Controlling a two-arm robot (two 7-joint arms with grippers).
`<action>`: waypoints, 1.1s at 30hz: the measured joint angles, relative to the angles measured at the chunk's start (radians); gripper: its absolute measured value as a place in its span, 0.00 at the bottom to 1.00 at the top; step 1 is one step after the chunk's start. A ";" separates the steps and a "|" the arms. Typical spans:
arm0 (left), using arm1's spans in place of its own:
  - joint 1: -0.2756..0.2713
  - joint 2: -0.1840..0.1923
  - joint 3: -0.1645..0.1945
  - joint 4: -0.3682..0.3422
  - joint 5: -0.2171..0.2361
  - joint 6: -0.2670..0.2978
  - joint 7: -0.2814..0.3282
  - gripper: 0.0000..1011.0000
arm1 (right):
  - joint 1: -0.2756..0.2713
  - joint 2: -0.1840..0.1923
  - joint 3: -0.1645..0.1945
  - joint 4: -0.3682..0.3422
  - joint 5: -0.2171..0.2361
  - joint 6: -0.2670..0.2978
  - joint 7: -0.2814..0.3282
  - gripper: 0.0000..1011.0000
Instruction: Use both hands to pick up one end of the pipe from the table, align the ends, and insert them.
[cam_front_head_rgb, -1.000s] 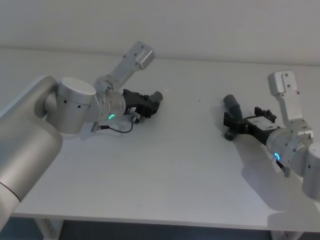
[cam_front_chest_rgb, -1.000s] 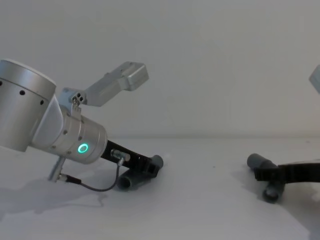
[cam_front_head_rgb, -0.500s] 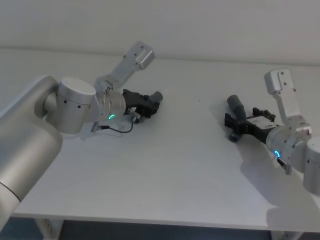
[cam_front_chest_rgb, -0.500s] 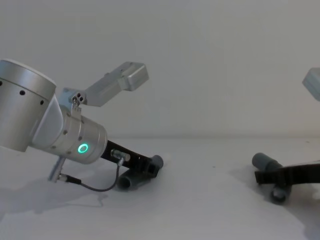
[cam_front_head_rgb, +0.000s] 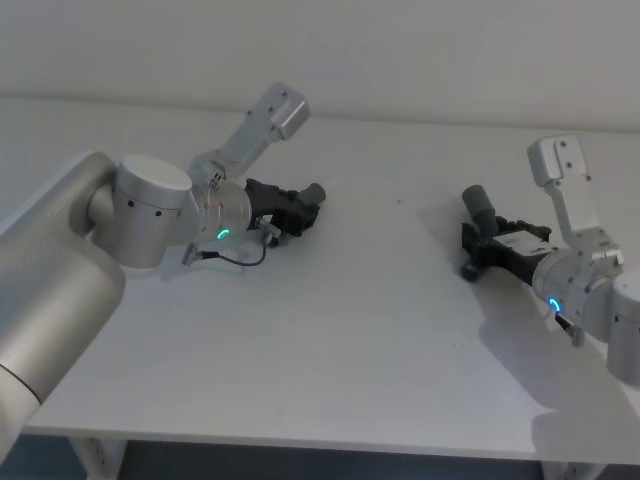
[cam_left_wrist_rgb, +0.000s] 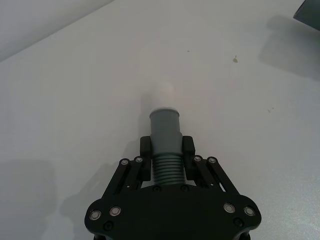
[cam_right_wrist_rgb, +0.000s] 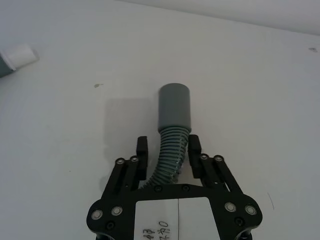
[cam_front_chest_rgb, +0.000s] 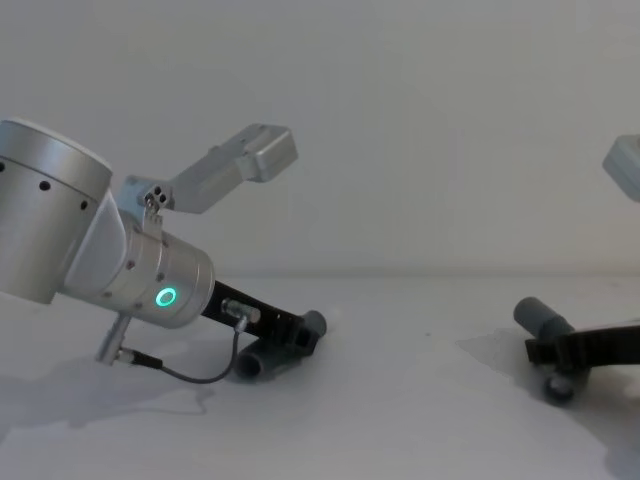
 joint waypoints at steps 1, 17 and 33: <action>0.000 0.000 0.000 0.000 0.000 0.000 0.000 0.35 | 0.001 0.000 0.000 0.001 0.000 0.001 0.000 0.44; 0.000 0.000 0.000 0.000 0.000 0.000 0.000 0.35 | 0.002 0.001 -0.001 0.002 -0.002 0.004 0.002 0.28; -0.068 0.005 0.040 -0.009 0.039 -0.012 -0.050 0.35 | -0.027 0.033 -0.004 -0.023 -0.027 -0.117 0.040 0.28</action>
